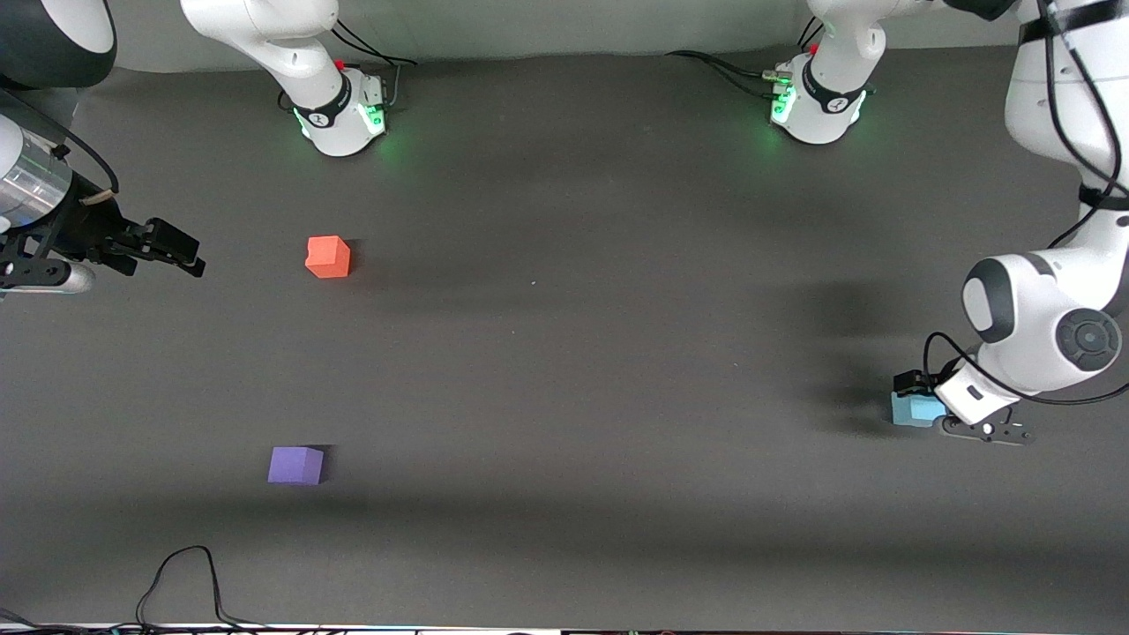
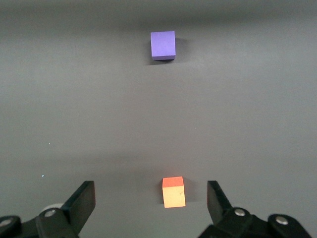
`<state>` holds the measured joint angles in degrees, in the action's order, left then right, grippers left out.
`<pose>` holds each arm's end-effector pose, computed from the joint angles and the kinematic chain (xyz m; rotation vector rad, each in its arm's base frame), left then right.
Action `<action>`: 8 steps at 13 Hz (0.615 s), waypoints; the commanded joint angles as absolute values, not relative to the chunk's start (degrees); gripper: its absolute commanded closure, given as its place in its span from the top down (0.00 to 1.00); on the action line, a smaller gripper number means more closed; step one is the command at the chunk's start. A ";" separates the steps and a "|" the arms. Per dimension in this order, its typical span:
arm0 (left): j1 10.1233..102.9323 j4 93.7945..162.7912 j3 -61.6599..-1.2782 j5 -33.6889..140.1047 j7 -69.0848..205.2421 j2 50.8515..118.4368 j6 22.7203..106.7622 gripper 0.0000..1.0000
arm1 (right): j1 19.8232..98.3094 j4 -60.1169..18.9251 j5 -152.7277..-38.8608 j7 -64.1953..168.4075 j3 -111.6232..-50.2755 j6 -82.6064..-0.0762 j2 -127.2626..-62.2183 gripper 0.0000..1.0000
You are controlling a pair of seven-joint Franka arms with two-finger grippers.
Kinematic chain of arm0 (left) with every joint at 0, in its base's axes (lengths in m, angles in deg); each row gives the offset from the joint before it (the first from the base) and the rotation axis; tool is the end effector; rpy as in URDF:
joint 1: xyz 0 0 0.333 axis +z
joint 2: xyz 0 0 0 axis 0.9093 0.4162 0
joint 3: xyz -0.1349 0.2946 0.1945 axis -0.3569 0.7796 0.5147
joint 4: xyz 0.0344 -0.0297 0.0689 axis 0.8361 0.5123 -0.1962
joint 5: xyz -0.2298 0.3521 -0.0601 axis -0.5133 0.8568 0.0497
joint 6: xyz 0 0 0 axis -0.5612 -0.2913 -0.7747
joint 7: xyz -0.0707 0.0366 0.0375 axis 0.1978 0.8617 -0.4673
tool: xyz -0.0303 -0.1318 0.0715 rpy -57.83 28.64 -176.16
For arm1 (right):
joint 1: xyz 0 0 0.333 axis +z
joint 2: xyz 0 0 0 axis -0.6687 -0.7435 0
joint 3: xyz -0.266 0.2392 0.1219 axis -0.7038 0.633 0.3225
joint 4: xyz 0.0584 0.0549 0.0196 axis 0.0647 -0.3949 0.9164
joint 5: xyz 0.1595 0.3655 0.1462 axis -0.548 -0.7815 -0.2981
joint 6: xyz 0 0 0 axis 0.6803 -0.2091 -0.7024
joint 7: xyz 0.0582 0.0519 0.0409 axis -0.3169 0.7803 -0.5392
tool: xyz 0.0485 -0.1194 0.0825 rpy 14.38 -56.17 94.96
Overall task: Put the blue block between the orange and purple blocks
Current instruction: 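Lower the left gripper over the light blue block and close on it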
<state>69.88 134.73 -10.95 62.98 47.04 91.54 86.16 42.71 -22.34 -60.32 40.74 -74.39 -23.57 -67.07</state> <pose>0.6935 0.0813 0.1971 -3.1029 0.2382 0.0128 0.5693 0.0223 0.6004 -3.1135 0.1268 -0.0300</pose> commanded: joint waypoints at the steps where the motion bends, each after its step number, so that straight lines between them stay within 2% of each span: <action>1: 69.88 134.49 -10.77 62.99 46.51 92.86 88.03 1.00 | 43.20 -22.82 -60.79 41.71 -74.88 -23.37 -66.18 1.00; 3: 69.97 134.31 -10.77 62.99 46.42 92.95 87.94 0.97 | 43.11 -22.74 -60.79 41.71 -75.41 -23.54 -66.18 1.00; 4: 69.97 134.05 -10.77 62.82 46.42 92.95 87.94 0.87 | 43.02 -22.74 -60.79 41.71 -75.59 -23.54 -66.09 1.00; 6: 70.06 133.79 -10.86 62.46 46.42 93.12 87.94 0.60 | 43.11 -22.74 -60.71 41.62 -75.85 -23.54 -66.09 1.00; 7: 70.06 133.79 -10.77 62.38 46.51 93.12 88.03 0.52 | 43.11 -22.82 -60.71 41.45 -75.94 -23.46 -66.00 1.00; 8: 70.06 133.70 -10.86 62.38 46.60 93.12 87.94 0.51 | 43.02 -22.82 -60.71 41.45 -76.37 -23.19 -66.00 1.00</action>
<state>70.07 133.99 -10.93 62.94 47.04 93.30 87.89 42.69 -22.35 -60.32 40.74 -75.40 -23.60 -67.05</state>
